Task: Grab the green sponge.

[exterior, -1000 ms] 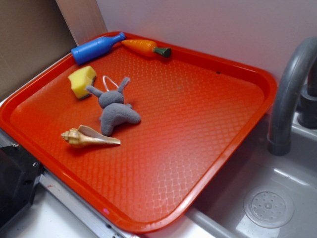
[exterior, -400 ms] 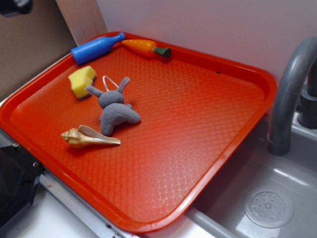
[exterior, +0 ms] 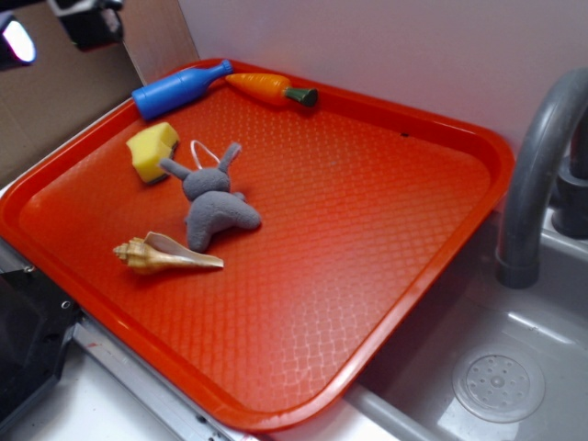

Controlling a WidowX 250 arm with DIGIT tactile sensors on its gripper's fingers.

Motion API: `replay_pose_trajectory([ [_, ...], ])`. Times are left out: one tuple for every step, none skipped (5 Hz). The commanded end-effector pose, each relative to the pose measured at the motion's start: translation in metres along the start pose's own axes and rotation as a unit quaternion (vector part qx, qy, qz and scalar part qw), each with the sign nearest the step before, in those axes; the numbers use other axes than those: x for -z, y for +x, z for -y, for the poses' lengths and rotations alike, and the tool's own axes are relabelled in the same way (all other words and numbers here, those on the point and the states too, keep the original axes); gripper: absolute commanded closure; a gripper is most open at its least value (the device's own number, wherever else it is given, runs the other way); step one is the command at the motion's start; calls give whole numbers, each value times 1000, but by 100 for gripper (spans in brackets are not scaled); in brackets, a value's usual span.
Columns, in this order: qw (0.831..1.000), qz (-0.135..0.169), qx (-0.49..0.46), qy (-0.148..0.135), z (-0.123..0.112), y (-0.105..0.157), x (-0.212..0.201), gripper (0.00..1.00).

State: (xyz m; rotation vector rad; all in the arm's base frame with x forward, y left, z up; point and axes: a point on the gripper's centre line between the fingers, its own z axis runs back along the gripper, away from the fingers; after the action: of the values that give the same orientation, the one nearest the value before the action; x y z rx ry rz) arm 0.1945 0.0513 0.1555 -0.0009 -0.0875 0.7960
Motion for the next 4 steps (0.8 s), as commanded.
replay_pose_trajectory([
  [996, 33, -77, 1, -4, 41, 41, 0],
  [997, 28, -71, 11, -1, 42, 63, 0],
  [998, 17, -49, 22, 2, 40, 84, 0],
  [999, 7, -34, 38, 0, 35, 107, 0],
])
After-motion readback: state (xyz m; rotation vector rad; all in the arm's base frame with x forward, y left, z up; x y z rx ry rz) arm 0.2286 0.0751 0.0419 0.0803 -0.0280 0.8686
